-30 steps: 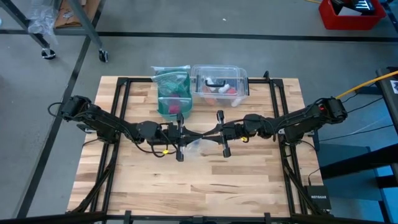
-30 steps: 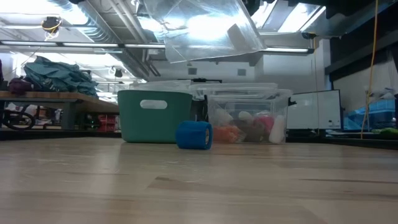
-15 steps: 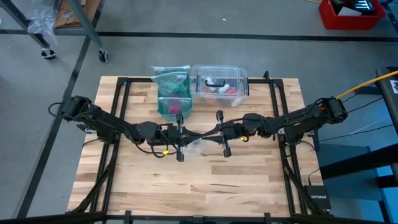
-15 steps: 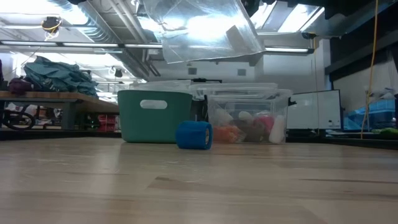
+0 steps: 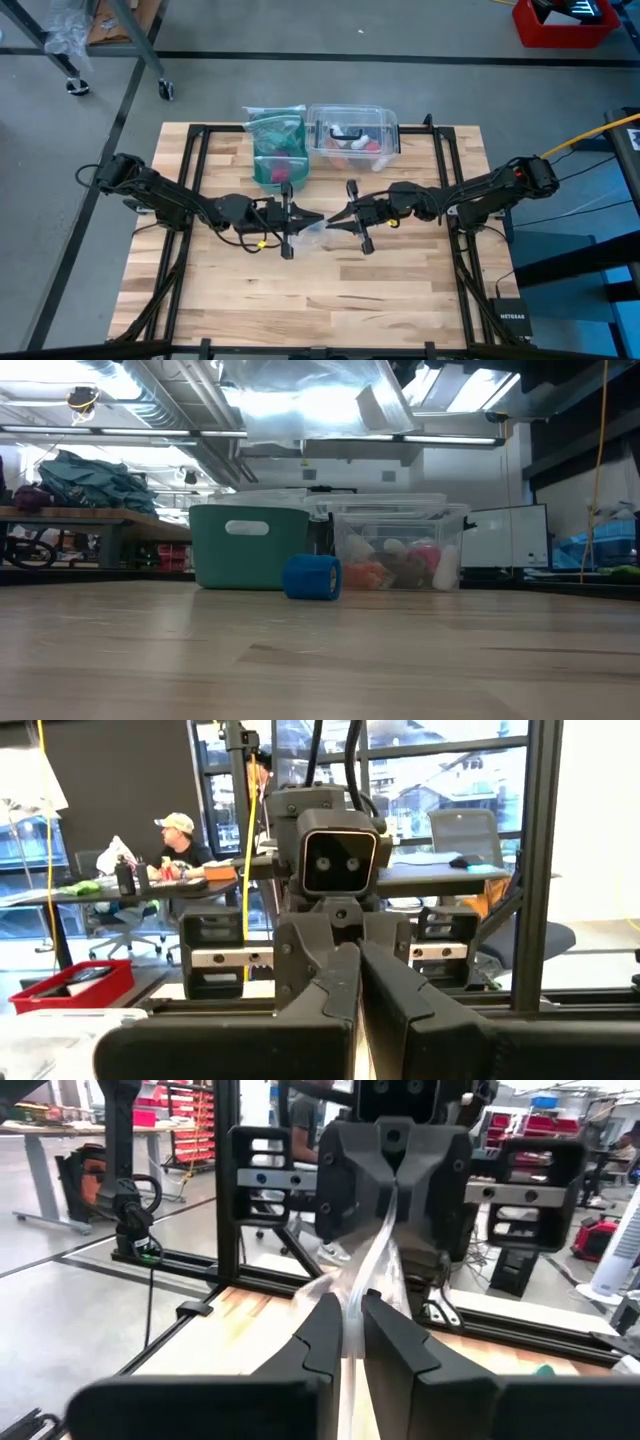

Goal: Roll bandage
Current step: Open the transparent zip bag

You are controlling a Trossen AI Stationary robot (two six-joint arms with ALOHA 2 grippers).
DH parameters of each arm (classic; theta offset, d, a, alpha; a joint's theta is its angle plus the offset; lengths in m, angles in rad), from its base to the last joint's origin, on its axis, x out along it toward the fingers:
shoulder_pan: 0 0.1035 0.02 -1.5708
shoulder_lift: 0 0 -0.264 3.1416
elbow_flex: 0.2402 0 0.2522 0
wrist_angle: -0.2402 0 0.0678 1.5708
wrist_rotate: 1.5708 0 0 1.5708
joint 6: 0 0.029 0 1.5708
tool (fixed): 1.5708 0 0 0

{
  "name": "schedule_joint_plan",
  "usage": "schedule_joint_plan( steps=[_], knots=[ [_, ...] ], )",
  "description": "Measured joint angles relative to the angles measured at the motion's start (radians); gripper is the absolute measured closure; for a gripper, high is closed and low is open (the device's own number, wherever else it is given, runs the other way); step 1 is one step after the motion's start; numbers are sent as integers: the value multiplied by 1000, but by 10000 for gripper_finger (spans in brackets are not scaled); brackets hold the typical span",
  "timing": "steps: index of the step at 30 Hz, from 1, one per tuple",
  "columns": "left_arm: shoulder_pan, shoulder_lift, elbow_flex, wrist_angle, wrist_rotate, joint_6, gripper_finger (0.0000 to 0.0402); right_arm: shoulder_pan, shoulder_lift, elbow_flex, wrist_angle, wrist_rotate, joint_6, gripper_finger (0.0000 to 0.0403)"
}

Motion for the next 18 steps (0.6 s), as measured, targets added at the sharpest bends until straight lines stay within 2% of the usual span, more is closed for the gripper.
schedule_joint_plan(
  steps=[5,8,14,18],
  knots=[
    [0,0,0,-1,-2,2,401,0,0,0,-48,-12,0,368],
    [2,-18,5,44,-12,13,401,2,9,-9,-139,-28,0,368],
    [0,-45,2,4,-11,41,401,2,5,-6,-260,-21,0,368],
    [0,-66,3,-14,-9,-5,401,1,3,-5,-208,-19,0,368]
  ],
)
